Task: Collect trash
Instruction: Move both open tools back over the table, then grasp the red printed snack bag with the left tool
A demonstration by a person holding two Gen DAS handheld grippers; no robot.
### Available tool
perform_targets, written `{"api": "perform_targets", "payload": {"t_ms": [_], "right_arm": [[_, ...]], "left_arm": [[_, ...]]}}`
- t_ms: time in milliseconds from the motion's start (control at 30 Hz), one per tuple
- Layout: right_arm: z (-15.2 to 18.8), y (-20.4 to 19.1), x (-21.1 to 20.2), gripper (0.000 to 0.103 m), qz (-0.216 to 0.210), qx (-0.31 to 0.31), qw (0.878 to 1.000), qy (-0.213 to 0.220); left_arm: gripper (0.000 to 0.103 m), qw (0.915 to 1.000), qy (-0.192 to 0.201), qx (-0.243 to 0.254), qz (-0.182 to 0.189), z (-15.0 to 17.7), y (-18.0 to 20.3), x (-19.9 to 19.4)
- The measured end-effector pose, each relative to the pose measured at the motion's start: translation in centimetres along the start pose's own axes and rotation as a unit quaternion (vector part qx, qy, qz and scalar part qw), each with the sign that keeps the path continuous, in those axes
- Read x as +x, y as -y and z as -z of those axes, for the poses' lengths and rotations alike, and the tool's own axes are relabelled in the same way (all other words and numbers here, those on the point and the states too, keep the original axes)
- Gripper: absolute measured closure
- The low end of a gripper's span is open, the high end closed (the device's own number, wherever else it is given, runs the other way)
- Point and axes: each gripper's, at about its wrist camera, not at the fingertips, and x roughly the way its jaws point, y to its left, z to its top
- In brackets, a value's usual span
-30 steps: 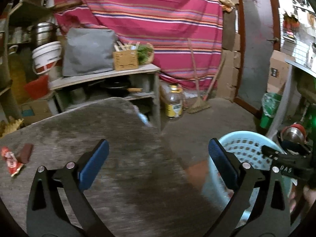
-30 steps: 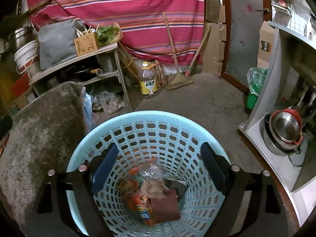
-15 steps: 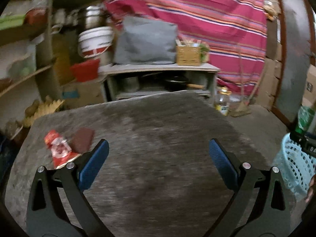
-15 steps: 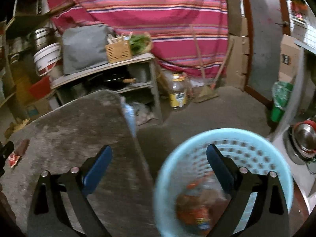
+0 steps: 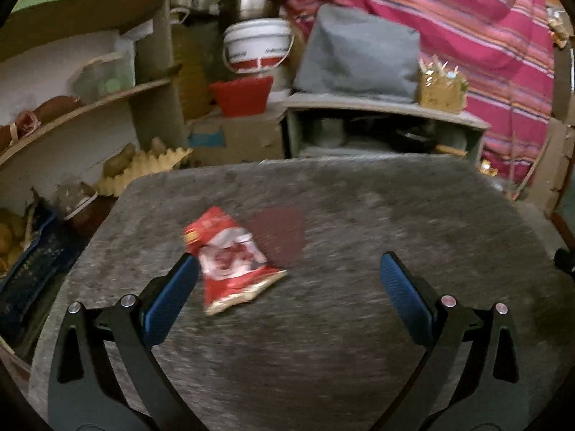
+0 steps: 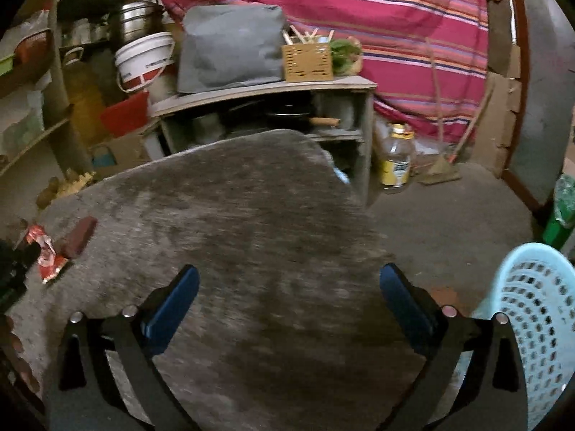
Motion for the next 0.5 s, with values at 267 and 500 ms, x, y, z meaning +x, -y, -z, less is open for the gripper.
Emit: {"api": "perform_targets", "payload": {"t_ms": [267, 500], "right_arm": [[-0.2, -3.8, 2.5, 0.004, 0.093, -0.075, 0.993, -0.014], [-0.4, -4.8, 3.8, 0.004, 0.049, -0.084, 0.995, -0.028]], "left_arm": [[0.006, 0.9986, -0.037, -0.033, -0.014, 0.5, -5.5, 3.4], [0.027, 0.9962, -0.075, -0.045, 0.002, 1.2, -7.0, 5.9]]}}
